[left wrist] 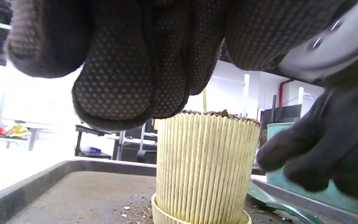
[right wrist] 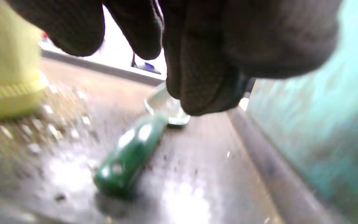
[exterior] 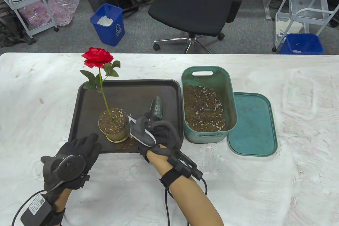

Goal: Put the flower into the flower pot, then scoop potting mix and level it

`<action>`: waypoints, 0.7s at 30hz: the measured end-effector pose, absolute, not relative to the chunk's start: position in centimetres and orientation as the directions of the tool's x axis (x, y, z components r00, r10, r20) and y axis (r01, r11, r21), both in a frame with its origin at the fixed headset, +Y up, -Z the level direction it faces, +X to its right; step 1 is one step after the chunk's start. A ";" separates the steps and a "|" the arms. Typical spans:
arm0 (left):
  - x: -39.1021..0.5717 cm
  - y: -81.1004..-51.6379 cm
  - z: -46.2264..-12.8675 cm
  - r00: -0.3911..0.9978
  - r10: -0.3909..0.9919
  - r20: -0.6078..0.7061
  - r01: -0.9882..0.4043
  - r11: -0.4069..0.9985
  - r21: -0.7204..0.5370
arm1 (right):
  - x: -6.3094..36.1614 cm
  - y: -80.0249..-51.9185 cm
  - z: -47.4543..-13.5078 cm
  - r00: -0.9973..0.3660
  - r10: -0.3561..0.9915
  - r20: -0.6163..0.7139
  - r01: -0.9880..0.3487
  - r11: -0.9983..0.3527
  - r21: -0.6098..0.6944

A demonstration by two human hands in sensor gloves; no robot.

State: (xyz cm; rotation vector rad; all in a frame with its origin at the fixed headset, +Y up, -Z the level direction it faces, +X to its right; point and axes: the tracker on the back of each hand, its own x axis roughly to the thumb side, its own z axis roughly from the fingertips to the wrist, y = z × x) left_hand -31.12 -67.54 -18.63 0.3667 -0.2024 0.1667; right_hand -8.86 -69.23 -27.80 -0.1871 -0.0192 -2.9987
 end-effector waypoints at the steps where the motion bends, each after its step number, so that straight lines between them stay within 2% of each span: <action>1: -31.1 -67.5 -18.6 0.966 0.120 0.231 -0.195 0.920 0.340 | -8.2 -67.7 -26.8 -0.985 -0.072 0.154 0.064 -0.996 -0.058; 4: -30.8 -67.4 -18.4 0.964 0.106 0.243 -0.188 0.920 0.344 | -5.2 -63.4 -23.7 -0.977 0.058 0.204 -0.101 -0.973 -0.209; 7: -30.4 -67.5 -18.3 0.963 0.097 0.251 -0.181 0.923 0.339 | -1.0 -59.5 -21.1 -0.970 0.122 0.209 -0.187 -0.927 -0.327; 11: -29.9 -67.6 -18.2 0.963 0.072 0.259 -0.160 0.927 0.338 | 5.8 -56.3 -19.0 -0.958 0.246 0.145 -0.285 -0.842 -0.457; 15: -29.8 -67.6 -18.2 0.964 0.062 0.259 -0.151 0.928 0.340 | 13.3 -56.1 -18.2 -0.942 0.334 0.020 -0.288 -0.780 -0.555; 18: -29.9 -67.6 -18.3 0.967 0.055 0.251 -0.140 0.931 0.337 | 18.4 -56.8 -18.7 -0.929 0.352 -0.115 -0.222 -0.779 -0.587; 20: -30.0 -67.6 -18.3 0.968 0.056 0.243 -0.139 0.931 0.338 | 21.4 -57.5 -19.7 -0.899 0.375 -0.226 -0.195 -0.805 -0.561; 21: -30.1 -67.6 -18.4 0.969 0.059 0.240 -0.141 0.931 0.338 | 23.2 -58.3 -20.6 -0.870 0.398 -0.292 -0.215 -0.838 -0.502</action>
